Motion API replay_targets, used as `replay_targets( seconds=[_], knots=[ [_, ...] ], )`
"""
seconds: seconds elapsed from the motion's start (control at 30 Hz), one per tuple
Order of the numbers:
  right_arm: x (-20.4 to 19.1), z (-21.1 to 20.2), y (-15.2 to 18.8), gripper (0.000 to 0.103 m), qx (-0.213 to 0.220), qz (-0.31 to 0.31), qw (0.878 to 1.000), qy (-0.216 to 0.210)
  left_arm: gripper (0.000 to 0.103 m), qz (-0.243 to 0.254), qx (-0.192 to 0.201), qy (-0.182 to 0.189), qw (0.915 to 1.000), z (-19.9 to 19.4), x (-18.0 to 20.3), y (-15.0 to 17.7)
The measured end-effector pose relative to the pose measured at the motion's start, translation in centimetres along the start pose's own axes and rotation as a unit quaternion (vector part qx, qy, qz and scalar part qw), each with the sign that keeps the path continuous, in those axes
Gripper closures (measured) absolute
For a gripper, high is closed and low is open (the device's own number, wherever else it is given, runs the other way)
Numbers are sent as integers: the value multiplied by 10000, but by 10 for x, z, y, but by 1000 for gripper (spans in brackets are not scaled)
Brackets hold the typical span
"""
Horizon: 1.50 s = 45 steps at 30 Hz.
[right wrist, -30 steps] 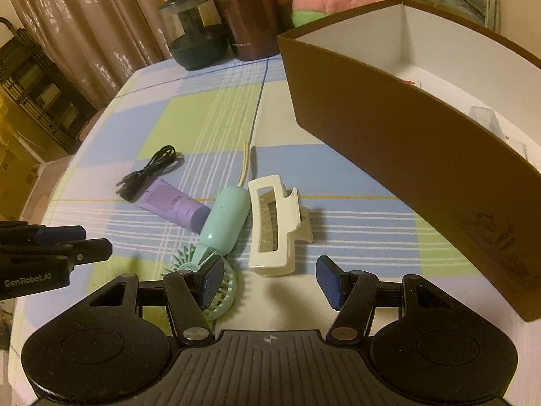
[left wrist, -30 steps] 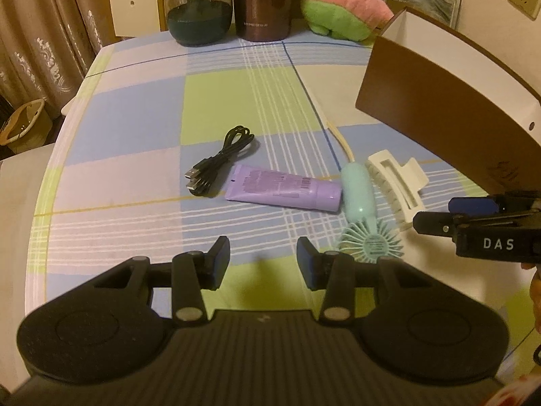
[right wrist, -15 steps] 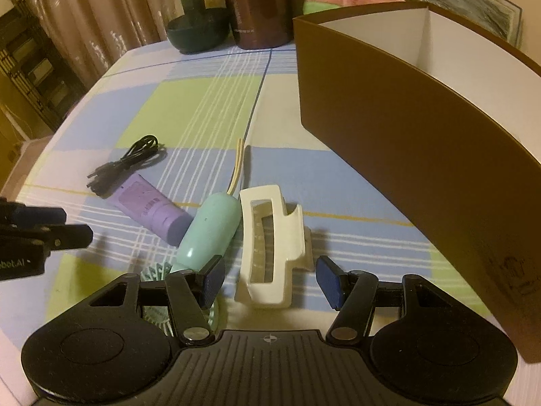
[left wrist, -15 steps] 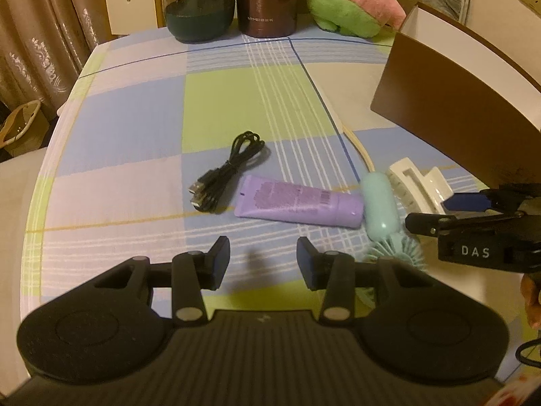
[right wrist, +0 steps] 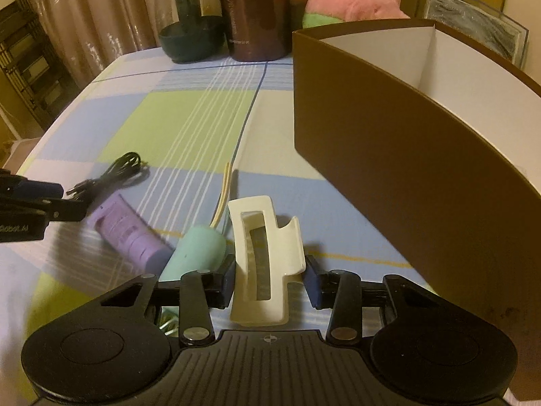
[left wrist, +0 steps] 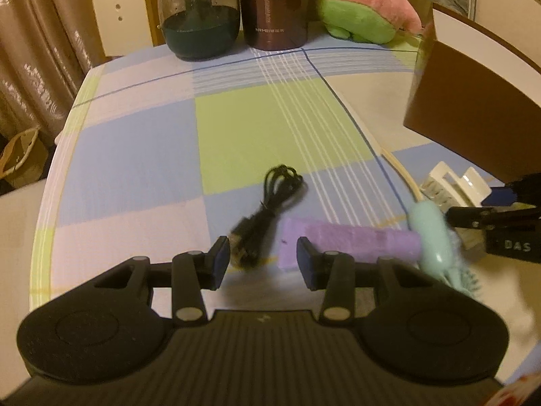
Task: Organize rigid objects
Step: 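Grasp the black cable with left tool while right tool grasps the white hair clip, then carry the black cable and white hair clip into the brown box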
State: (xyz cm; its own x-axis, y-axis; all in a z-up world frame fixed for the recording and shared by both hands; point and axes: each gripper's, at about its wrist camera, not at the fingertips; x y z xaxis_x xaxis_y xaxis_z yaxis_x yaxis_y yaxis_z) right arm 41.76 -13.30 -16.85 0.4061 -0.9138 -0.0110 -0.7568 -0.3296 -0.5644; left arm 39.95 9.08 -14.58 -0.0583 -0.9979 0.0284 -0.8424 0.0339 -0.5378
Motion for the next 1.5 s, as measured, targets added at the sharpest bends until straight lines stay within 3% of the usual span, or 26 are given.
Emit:
replay_targets(
  seconds=[0.2, 0.3, 0.47, 0.73, 1.03, 1.5],
  knots=[
    [0, 5, -8, 61, 10, -11, 10000, 49, 63, 224, -57, 16, 9997, 21, -6, -11],
    [0, 6, -10, 61, -4, -38, 10000, 41, 75, 342, -151, 7, 9993, 29, -7, -12],
    [0, 4, -6, 61, 22, -159, 9999, 48, 82, 264, -123, -1, 9996, 26, -8, -5],
    [-2, 1, -4, 61, -34, -280, 9996, 71, 81, -190, -268, 61, 9994, 13, -9, 15],
    [-8, 8, -9, 61, -46, -398, 9991, 156, 81, -86, -227, -29, 9997, 23, -3, 3],
    [-3, -3, -5, 62, -24, -244, 9997, 39, 89, -248, -229, 9, 9994, 14, -3, 9]
  ],
)
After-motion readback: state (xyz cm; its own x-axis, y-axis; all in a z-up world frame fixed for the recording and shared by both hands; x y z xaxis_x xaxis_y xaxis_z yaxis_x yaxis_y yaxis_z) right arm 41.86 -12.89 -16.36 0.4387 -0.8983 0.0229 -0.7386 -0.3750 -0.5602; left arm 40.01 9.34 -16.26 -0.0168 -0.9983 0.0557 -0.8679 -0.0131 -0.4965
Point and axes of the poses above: each gripper's, at about its wrist camera, not at the fingertips, and z roughly the way its jaws point, x to its right, y to its underside, and after that the axes turned 5 degrees about y, right-handed
